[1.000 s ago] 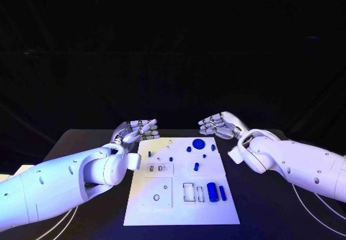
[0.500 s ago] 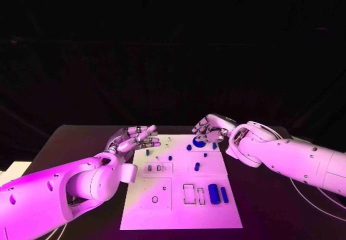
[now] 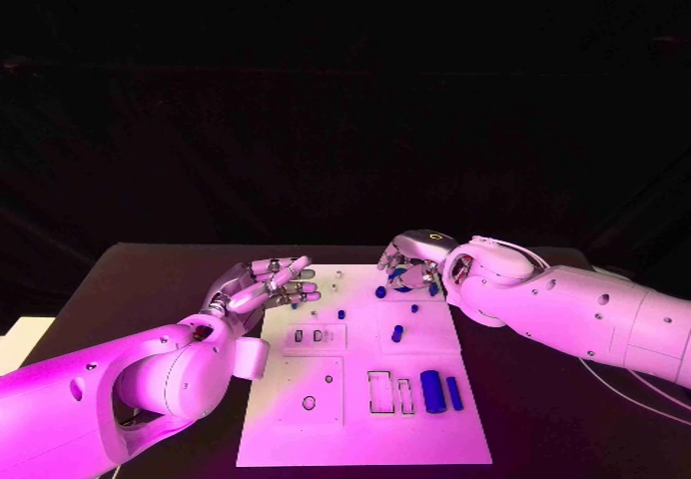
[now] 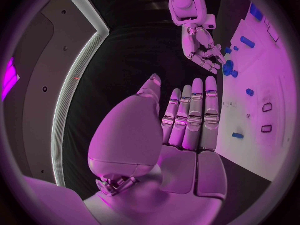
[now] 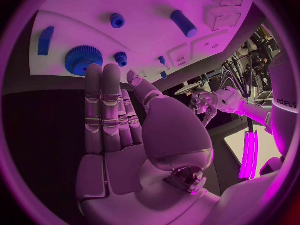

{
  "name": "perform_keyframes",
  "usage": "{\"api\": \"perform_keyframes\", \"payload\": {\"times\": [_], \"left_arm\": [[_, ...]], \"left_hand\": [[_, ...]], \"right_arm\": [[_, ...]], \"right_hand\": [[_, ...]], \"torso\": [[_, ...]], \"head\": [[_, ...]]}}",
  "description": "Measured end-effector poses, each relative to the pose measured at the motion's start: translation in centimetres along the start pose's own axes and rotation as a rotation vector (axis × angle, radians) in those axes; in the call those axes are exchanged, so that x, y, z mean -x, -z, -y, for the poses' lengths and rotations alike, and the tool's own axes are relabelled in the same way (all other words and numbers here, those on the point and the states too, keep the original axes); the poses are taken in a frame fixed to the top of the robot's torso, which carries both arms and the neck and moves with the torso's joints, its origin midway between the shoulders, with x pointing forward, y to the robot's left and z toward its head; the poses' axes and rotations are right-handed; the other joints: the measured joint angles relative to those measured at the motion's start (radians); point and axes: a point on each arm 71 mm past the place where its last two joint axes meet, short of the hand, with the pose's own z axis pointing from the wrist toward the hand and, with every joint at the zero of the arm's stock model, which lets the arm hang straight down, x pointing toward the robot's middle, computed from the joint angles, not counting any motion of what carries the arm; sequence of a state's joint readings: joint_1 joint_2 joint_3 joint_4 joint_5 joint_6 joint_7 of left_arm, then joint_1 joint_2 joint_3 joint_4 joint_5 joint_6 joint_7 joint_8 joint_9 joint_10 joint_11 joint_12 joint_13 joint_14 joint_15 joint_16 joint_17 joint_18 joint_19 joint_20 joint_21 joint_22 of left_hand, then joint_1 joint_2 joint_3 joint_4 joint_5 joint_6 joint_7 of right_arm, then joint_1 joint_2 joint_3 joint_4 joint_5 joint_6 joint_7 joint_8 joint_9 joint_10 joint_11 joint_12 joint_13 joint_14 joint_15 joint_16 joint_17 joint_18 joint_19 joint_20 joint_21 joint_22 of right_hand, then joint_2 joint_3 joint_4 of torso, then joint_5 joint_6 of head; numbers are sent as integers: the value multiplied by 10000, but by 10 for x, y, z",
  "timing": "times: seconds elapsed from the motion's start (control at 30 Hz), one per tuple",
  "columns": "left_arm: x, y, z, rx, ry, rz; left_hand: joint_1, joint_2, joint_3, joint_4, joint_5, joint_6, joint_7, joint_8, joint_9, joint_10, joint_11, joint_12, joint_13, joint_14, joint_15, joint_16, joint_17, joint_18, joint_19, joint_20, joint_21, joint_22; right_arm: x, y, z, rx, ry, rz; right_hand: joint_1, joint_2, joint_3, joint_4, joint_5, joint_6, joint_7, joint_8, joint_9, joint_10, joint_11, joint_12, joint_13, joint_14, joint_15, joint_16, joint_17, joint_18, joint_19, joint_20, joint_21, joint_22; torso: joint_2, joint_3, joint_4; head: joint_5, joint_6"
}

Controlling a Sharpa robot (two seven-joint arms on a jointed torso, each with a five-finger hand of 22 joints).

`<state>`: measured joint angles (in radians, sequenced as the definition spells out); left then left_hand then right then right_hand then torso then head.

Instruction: Assemble the parts on the task board

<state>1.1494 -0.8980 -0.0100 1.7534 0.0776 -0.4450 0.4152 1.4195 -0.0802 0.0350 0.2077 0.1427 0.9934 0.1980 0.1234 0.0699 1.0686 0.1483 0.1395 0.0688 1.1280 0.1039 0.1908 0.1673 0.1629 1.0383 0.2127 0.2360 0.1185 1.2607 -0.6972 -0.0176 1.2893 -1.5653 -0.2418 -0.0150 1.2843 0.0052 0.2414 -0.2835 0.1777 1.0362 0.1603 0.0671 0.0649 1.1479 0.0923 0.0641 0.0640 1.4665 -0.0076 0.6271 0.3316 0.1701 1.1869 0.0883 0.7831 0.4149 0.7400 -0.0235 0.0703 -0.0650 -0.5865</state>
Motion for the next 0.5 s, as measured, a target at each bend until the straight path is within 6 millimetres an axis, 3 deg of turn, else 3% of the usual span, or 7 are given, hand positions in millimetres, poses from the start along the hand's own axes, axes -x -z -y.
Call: {"api": "perform_keyframes", "payload": {"times": [0.2, 0.5], "left_arm": [[-2, 1, 1, 6, 31, -53], [-2, 1, 0, 68, 123, -36]], "left_hand": [[0, 0, 0, 0, 0, -1, 0, 0, -9, 0, 0, 0, -1, 0, 0, 0, 0, 0, 0, 0, 0, 0], [0, 0, 0, 0, 0, -1, 0, -40, -8, 0, 0, -39, -1, 0, 0, 0, 12, -1, 35, 36, 0, -1]], "right_arm": [[-2, -5, -3, -26, 316, -284], [-5, -6, -5, -28, 603, -636]], "right_hand": [[-38, 38, 124, 28, 0, 32, -32, 0, -1, -37, 37, 0, -1, 0, 0, 303, 340, 1, -179, 54, 345, 243], [-131, 52, 311, 49, 0, 201, -19, 1, 11, -35, 37, 0, -1, -38, 38, 514, 562, 0, -355, 50, 577, 406]], "torso": [[157, 12, 58], [290, 30, 106]], "head": [[26, 81], [18, 89]]}}
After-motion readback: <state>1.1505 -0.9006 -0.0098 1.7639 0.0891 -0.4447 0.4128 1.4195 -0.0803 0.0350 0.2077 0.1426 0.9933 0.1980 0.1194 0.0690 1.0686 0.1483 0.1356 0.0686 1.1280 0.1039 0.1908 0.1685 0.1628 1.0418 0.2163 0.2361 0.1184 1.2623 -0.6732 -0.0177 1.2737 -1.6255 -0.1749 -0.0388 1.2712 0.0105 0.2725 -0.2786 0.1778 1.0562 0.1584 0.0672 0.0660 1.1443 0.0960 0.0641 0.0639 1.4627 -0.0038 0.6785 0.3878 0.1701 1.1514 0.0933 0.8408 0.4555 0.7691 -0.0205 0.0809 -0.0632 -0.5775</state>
